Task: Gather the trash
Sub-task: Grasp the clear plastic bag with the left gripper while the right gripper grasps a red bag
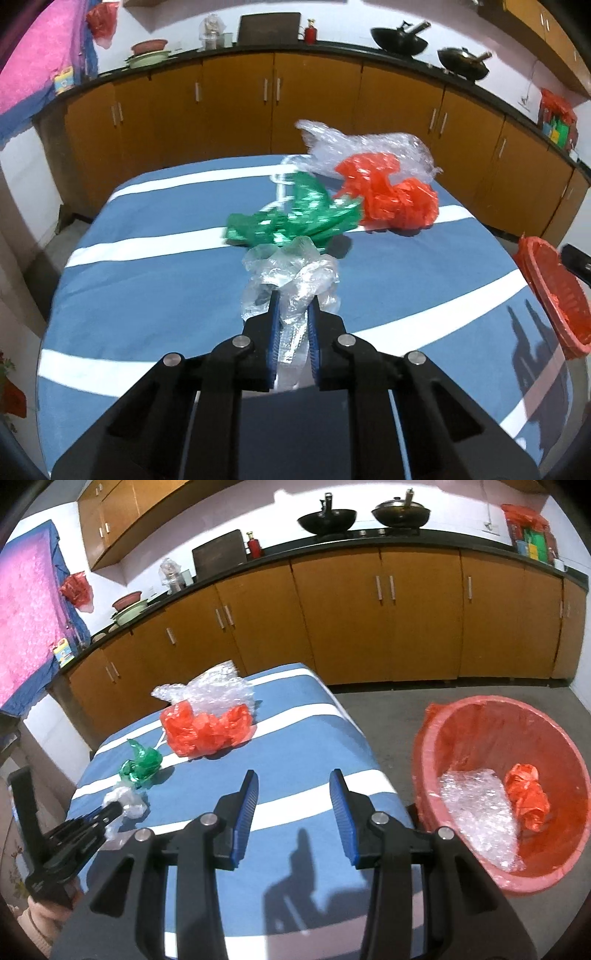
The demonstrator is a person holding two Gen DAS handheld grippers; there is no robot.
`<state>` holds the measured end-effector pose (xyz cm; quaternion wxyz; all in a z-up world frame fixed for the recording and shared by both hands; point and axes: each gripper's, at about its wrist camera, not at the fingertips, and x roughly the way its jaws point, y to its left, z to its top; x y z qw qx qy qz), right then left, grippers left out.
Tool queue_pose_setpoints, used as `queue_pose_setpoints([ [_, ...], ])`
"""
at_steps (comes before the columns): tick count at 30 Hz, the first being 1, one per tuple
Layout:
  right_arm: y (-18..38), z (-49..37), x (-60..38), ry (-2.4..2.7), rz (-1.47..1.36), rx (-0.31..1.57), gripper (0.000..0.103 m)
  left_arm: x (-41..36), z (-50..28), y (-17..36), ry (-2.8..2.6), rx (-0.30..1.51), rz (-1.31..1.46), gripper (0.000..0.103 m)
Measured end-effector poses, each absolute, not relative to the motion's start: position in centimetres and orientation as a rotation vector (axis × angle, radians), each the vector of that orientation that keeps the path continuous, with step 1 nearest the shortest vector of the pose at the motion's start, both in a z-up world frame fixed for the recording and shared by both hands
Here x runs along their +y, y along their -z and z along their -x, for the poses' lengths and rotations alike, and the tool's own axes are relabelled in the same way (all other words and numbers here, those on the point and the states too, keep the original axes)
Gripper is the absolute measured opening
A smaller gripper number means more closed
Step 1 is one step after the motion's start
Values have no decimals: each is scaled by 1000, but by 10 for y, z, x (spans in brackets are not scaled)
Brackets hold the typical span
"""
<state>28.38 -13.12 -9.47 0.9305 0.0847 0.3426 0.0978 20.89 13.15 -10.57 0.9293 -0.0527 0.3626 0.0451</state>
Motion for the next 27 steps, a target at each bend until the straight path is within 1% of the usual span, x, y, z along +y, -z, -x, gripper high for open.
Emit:
queue_pose_setpoints([
  [12, 104, -343, -38, -285, -155, 716, 40, 201, -190, 88, -241, 664, 153, 13],
  [19, 111, -381, -8, -247, -137, 734, 40, 223, -189, 89, -265, 658, 186, 13],
  [21, 115, -388, -5, -241, -140, 747, 39, 226, -188, 90, -270, 661, 187, 13],
  [22, 117, -392, -3, -241, -138, 758, 36, 227, -188, 91, -271, 663, 186, 13],
  [24, 125, -397, 0, -236, -118, 787, 15, 228, -189, 92, -273, 668, 189, 13],
  [26, 131, -395, 0, -234, -97, 805, 5, 229, -188, 92, -272, 669, 186, 13],
  [27, 132, -391, -2, -234, -92, 802, 4, 228, -188, 92, -271, 668, 183, 13],
])
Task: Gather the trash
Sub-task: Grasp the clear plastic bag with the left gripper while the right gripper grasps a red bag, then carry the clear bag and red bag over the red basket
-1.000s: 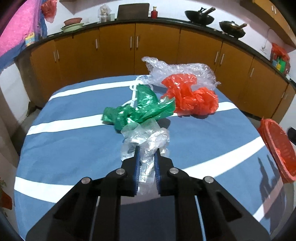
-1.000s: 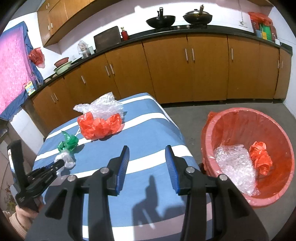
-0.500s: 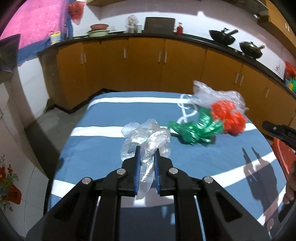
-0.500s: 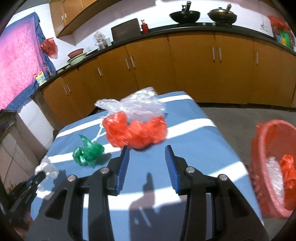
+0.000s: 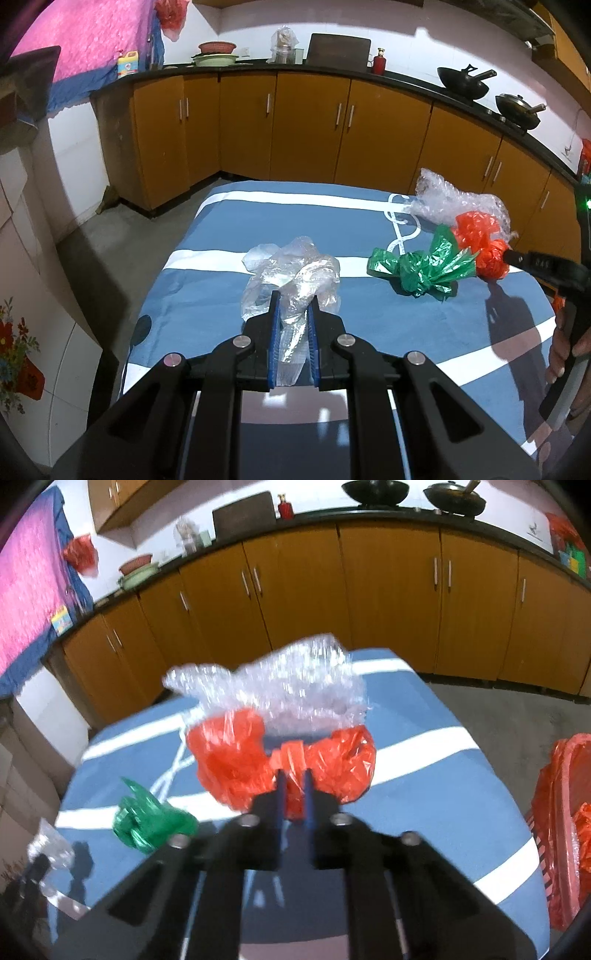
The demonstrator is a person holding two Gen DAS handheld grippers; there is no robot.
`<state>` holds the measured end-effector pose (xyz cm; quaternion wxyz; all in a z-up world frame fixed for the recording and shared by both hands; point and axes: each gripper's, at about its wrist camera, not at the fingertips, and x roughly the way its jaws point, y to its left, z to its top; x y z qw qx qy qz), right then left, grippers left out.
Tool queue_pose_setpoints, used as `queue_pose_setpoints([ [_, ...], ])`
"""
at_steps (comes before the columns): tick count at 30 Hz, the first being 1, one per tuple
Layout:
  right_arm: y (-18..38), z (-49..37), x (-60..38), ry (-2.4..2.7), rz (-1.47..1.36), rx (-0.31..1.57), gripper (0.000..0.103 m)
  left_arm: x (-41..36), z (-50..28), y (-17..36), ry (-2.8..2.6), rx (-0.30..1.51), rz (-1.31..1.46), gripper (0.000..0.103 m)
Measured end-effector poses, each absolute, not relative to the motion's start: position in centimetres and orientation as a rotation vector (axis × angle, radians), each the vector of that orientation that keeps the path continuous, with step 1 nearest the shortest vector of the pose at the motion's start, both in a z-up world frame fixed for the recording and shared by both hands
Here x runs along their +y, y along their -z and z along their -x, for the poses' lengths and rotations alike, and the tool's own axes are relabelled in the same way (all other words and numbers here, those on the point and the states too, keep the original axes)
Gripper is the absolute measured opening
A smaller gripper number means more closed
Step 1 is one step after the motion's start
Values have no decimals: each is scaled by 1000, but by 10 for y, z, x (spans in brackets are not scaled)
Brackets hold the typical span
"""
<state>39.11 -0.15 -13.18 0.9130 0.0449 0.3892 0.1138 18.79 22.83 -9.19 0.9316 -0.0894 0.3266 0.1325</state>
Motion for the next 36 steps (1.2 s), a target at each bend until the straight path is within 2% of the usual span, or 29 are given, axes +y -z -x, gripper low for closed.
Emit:
queue_pose_setpoints([
  [12, 102, -322, -61, -253, -137, 713, 3, 200, -188, 80, -217, 656, 153, 13],
  [27, 43, -278, -143, -155, -178, 566, 3, 119, -198, 35, -56, 607, 107, 13],
  [36, 30, -258, -195, -80, -209, 521, 3, 65, -203, 20, 39, 590, 71, 13],
])
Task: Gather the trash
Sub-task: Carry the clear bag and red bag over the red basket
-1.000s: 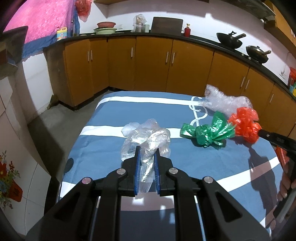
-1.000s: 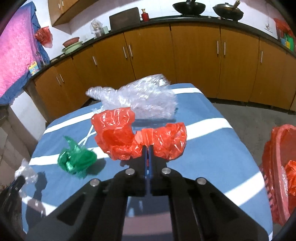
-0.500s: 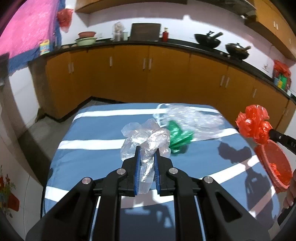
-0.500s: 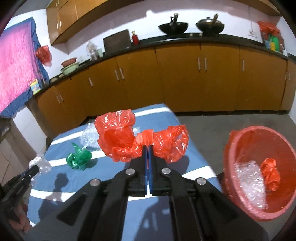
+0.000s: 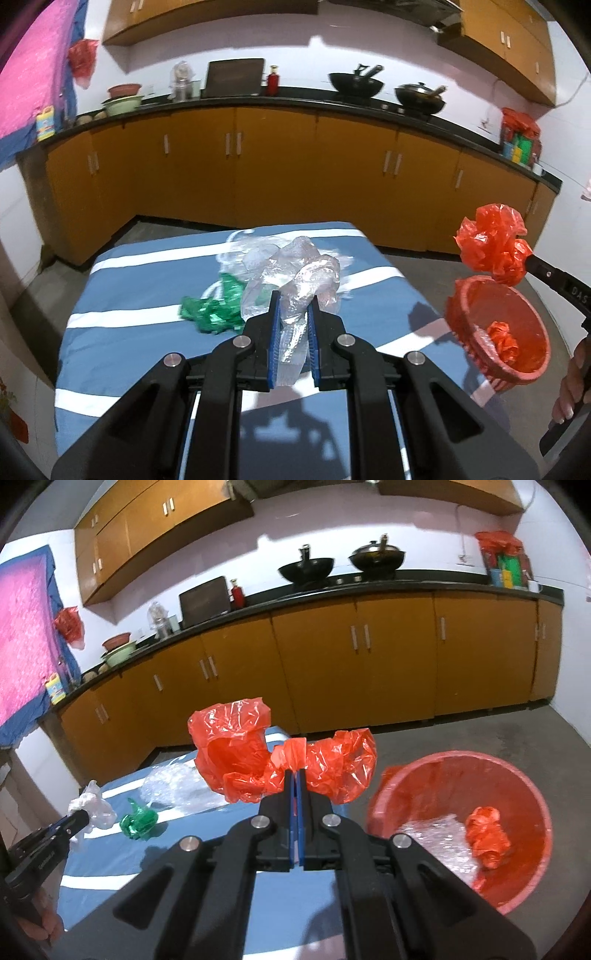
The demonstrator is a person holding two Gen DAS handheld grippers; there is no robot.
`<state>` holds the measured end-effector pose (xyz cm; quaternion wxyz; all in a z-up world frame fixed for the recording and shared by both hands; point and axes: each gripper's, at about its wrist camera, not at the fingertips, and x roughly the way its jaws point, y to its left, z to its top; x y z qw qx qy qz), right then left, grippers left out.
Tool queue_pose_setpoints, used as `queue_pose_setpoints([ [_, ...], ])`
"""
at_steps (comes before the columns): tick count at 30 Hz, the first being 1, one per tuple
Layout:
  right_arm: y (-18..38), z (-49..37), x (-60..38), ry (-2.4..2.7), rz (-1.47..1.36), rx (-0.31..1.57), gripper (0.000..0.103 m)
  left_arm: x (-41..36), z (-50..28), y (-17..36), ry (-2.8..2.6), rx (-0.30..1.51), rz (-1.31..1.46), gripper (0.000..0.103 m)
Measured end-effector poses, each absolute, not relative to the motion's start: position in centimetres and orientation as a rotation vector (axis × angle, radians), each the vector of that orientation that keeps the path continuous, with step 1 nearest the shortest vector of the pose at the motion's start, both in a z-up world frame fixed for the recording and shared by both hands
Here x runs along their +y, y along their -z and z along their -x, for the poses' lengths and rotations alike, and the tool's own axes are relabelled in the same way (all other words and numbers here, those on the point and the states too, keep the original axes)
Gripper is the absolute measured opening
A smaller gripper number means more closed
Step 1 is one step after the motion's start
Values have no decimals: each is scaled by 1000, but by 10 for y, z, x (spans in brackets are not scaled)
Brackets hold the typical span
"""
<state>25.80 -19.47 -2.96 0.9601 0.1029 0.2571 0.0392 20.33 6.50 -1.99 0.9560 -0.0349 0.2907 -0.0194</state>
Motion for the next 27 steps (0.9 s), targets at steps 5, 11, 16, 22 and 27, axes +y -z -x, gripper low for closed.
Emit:
queue_pose_setpoints([
  [5, 29, -251, -224, -37, -231, 511, 3, 37, -206, 18, 84, 590, 46, 13],
  [11, 32, -245, -247, 0, -243, 509, 3, 12, -208, 19, 117, 597, 22, 13],
  [16, 36, -240, -262, 38, -253, 509, 3, 0, -212, 20, 131, 605, 8, 13],
  [22, 41, -236, -283, 79, -268, 514, 3, -14, -212, 24, 151, 615, -5, 13],
  [27, 46, -234, -295, 106, -272, 525, 3, -25, -212, 27, 165, 624, -15, 13],
])
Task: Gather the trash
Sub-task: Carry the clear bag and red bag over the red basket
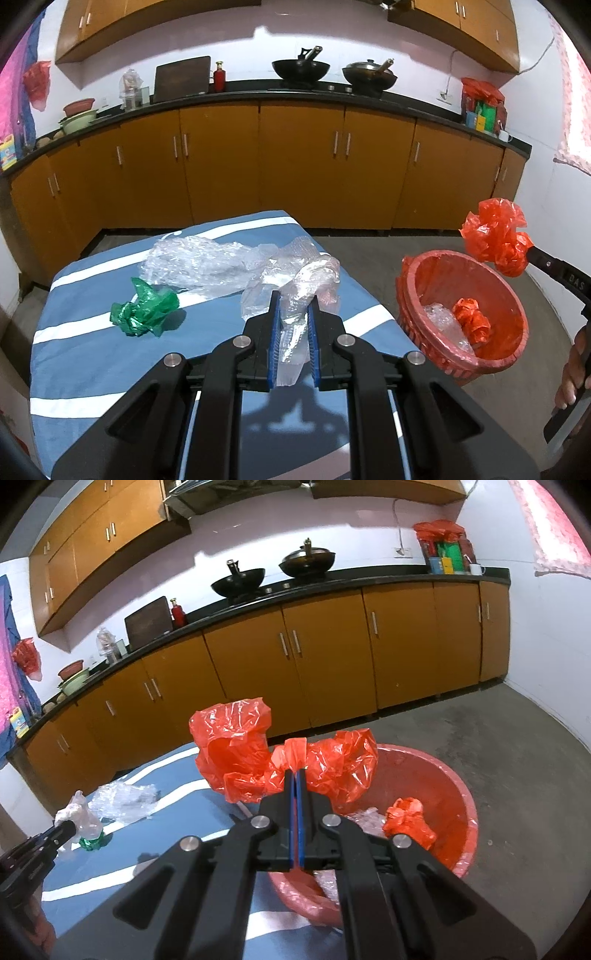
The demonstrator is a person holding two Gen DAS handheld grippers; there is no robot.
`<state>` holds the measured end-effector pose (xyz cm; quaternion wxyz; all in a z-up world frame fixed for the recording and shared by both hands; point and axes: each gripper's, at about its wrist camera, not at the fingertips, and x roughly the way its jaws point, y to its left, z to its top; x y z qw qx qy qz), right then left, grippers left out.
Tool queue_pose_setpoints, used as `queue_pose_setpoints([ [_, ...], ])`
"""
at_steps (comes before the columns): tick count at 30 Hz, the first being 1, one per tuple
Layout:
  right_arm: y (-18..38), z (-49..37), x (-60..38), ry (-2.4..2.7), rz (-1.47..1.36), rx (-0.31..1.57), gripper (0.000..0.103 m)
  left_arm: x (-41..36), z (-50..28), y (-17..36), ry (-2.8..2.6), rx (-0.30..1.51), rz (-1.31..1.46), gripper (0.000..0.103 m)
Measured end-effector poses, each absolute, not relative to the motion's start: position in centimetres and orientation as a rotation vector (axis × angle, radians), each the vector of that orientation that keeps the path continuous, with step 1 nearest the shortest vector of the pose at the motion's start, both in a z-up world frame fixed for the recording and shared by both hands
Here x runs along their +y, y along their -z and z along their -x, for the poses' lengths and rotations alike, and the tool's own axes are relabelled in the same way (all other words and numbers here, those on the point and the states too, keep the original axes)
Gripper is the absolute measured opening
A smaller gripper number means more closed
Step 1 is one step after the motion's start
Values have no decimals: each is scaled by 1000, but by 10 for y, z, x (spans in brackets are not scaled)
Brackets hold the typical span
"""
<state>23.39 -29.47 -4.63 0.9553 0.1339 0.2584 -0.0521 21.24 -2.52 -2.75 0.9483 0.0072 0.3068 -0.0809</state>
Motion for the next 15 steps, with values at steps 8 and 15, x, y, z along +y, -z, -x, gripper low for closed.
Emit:
queue_pose_setpoints([
  [8, 55, -232, -308, 145, -282, 541, 3, -36, -215, 32, 176, 636, -26, 13],
  [15, 61, -233, -323, 171, -298, 554, 3, -48, -218, 37, 192, 650, -34, 13],
])
